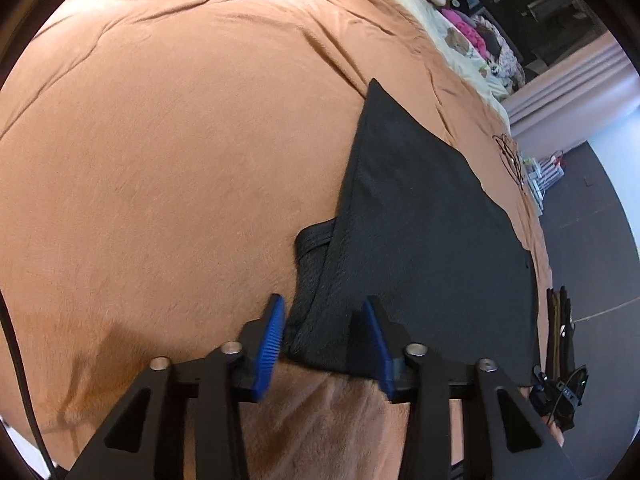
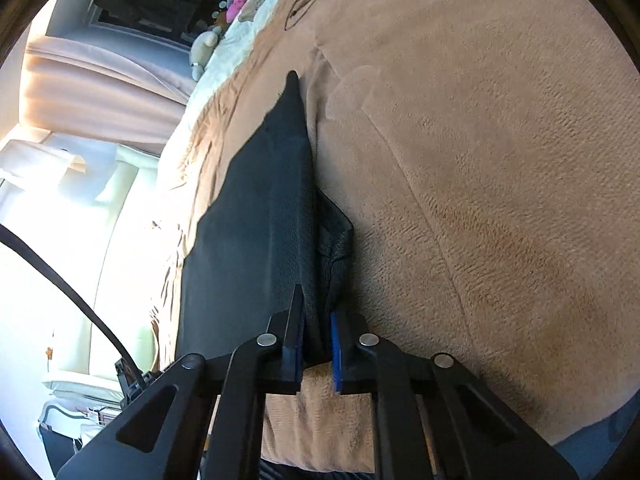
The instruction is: Fold small clothes
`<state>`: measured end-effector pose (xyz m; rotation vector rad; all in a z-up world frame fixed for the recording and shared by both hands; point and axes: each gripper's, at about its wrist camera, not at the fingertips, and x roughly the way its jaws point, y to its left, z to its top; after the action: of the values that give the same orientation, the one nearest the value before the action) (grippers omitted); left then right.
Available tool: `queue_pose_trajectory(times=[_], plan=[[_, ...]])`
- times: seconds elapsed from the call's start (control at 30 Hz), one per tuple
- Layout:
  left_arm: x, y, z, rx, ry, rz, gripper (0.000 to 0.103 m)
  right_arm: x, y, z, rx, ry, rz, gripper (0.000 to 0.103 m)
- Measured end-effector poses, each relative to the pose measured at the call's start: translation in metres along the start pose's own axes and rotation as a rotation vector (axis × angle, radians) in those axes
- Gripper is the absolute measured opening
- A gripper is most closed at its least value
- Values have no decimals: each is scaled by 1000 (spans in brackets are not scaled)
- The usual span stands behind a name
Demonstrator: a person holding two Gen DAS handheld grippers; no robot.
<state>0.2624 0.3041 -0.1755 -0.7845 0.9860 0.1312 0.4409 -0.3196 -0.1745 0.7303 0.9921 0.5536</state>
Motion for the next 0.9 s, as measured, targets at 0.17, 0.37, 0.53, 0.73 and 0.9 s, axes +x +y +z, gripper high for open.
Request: queue_pose_trajectory(times=[0.17,0.37,0.53,0.73,0.9], plan=[[-4,10,-4,-36,-3,2,14,-7,3,-9,-19,-22,-5,3],[-16,3,-3,-57,-38,-25,6,-14,20,-16,-54,-28,-15,3],[-35,-8,-11,-19,-54,-24,6,-27,34,-22,-106,-30,-41,3],[-47,-6,-29,-4,-51,-44,6,-43,37,-30,-136,-29,-72,3],[-33,-3,-32,16,-18,-20,7,-50,47,-33,-174,-60,-220,6]])
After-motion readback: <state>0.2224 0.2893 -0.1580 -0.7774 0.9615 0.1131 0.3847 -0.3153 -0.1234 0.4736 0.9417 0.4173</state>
